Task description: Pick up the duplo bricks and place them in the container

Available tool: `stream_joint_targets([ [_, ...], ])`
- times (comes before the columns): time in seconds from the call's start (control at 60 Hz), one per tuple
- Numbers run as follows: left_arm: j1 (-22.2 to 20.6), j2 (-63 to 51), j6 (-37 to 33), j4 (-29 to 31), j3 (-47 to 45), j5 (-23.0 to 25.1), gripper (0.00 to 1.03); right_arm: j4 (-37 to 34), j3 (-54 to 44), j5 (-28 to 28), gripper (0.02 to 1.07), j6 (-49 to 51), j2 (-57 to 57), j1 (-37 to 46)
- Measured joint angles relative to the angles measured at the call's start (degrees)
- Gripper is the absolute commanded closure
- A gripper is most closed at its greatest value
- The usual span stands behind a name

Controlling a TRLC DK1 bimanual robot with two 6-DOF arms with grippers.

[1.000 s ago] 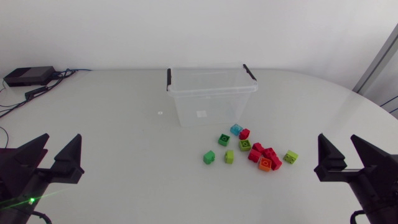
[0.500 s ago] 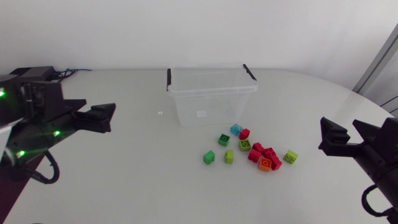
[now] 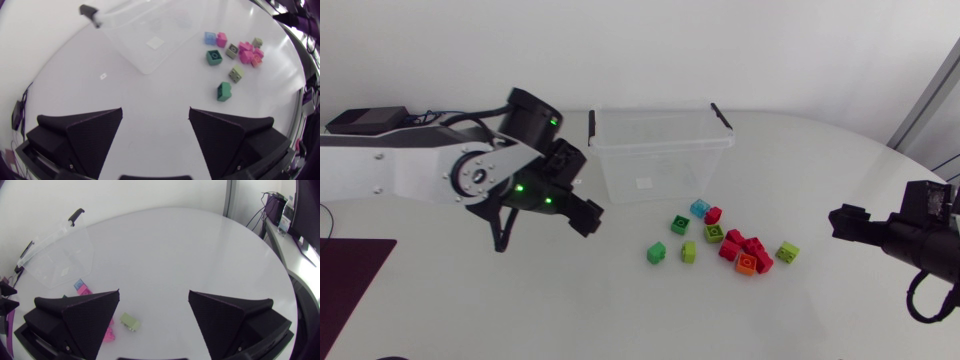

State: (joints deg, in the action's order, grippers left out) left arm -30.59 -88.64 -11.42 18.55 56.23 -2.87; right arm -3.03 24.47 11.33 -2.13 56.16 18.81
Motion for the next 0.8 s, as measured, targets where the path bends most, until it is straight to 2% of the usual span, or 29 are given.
stream_joint_targets([
  [0.1, -4.5, -3.9, -2.8, 4.3, 3.4, 0.0, 0.11, -3.3, 1.5, 1.6, 0.07, 1.7, 2.1, 1.2],
  [0.2, -8.0, -12.3, -4.1, 11.3, 11.0, 0.2, 0.11, -6.8, 2.2, 0.3, 0.07, 4.6, 2.9, 0.9],
  [0.283, -8.5, -17.2, -5.1, 12.1, 14.3, 1.4, 0.11, -9.6, 2.5, 1.0, 0.07, 8.0, 2.9, 0.0],
  [0.367, -8.5, -20.9, -6.1, 12.5, 16.6, 5.3, 0.12, -10.6, 2.5, 5.1, 0.07, 12.3, 2.9, 0.1],
  [0.45, -8.6, -23.1, -6.7, 13.0, 18.6, 8.3, 0.12, -10.8, 2.7, 5.4, 0.07, 18.4, 2.9, 0.6],
  [0.517, -8.6, -24.5, -6.9, 13.3, 20.3, 11.9, 0.12, -13.9, 4.0, 5.4, 0.07, 23.6, 3.8, 0.8],
  [0.583, -8.8, -25.4, -7.0, 13.5, 21.9, 13.1, 0.12, -16.4, 5.6, 5.4, 0.07, 26.8, 5.8, 0.8],
  [0.7, -9.3, -27.1, -7.1, 13.9, 24.4, 13.2, 0.14, -16.7, 6.2, 5.9, 0.07, 32.3, 8.4, 1.3],
  [0.8, -9.4, -29.1, -7.1, 14.7, 26.5, 13.4, 0.19, -16.7, 6.2, 9.0, 0.07, 34.2, 9.2, 1.9],
])
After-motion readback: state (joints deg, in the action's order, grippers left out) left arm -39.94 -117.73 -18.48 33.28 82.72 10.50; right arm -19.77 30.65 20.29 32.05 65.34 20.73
